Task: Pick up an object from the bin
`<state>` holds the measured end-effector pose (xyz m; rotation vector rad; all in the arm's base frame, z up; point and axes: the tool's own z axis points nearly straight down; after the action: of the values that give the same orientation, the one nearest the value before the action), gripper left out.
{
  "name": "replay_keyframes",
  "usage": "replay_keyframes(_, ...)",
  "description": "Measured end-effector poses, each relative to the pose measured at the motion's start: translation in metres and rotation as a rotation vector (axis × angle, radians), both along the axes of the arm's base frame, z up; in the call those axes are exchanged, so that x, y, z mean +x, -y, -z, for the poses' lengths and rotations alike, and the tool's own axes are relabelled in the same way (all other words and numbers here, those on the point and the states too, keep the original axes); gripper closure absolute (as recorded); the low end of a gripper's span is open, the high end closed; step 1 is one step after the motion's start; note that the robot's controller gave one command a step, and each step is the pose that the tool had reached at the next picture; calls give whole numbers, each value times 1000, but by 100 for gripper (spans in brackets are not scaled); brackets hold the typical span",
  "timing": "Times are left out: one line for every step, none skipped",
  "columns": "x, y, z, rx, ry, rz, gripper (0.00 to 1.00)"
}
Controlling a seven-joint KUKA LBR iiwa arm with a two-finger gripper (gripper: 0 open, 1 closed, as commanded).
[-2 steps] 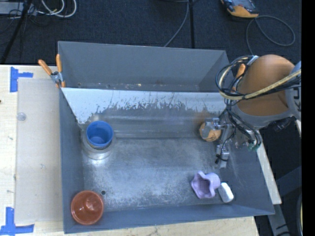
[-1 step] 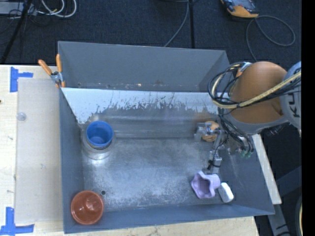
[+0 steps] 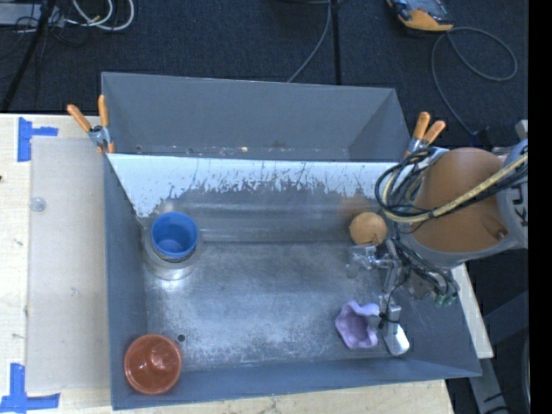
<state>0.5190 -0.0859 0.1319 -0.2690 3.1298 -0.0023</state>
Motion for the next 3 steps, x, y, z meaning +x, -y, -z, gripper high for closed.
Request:
replay_keyframes(0, 16, 46, 6, 1, -126, 0)
replay_keyframes(-23, -9, 62, 1, -2, -338, 100)
replay_keyframes(-23, -9, 62, 1, -2, -338, 100)
